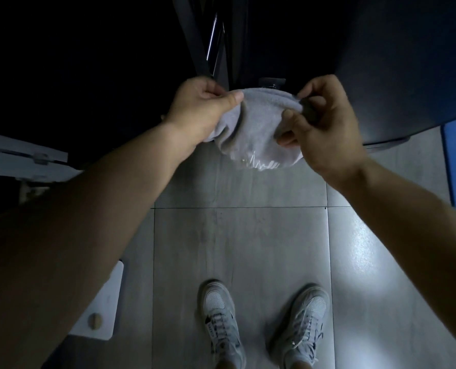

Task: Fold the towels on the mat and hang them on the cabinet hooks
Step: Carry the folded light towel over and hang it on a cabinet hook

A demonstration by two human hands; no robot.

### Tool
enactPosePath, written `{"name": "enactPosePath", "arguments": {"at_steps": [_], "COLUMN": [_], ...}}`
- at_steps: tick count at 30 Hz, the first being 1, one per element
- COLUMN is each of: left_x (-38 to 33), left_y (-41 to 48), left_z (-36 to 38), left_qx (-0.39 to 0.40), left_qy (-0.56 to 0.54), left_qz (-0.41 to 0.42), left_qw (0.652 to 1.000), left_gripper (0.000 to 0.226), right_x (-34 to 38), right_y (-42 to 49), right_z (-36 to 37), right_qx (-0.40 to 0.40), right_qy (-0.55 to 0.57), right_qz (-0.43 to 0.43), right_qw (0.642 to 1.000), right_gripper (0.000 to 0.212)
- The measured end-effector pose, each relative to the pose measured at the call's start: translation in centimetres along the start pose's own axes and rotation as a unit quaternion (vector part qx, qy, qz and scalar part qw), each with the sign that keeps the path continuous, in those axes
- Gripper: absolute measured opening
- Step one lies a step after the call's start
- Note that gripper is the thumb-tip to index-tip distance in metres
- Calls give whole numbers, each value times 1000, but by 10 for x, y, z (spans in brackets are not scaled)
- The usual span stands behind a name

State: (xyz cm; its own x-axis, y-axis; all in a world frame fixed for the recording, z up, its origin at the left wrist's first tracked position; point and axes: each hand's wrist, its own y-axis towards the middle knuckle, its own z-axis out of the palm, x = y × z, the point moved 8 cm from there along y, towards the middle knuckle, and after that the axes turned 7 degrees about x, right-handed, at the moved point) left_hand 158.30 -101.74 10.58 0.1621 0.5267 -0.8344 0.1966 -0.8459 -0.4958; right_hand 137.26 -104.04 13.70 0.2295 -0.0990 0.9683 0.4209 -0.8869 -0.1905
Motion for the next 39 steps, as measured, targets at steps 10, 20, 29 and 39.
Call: {"name": "enactPosePath", "arguments": {"at_steps": [10,20,29,39], "left_x": [22,-2,8,23], "left_y": [8,-13,-27,-32], "left_z": [21,11,49,69], "left_qx": [-69,-264,-164,-53], "left_qy": [-46,232,123,177], "left_qz": [-7,115,204,163], "left_qw": [997,929,957,969], "left_gripper": [25,26,30,48], "right_x": [-22,-20,-19,-38], "right_y": [1,-2,3,2], "right_z": [5,15,15,26], "right_qx": [-113,-171,-155,-30], "right_qy": [-222,-358,-317,-274], "right_qz": [-64,-69,-144,-88], "right_qw": [966,915,924,957], "right_gripper": [19,25,17,43]}}
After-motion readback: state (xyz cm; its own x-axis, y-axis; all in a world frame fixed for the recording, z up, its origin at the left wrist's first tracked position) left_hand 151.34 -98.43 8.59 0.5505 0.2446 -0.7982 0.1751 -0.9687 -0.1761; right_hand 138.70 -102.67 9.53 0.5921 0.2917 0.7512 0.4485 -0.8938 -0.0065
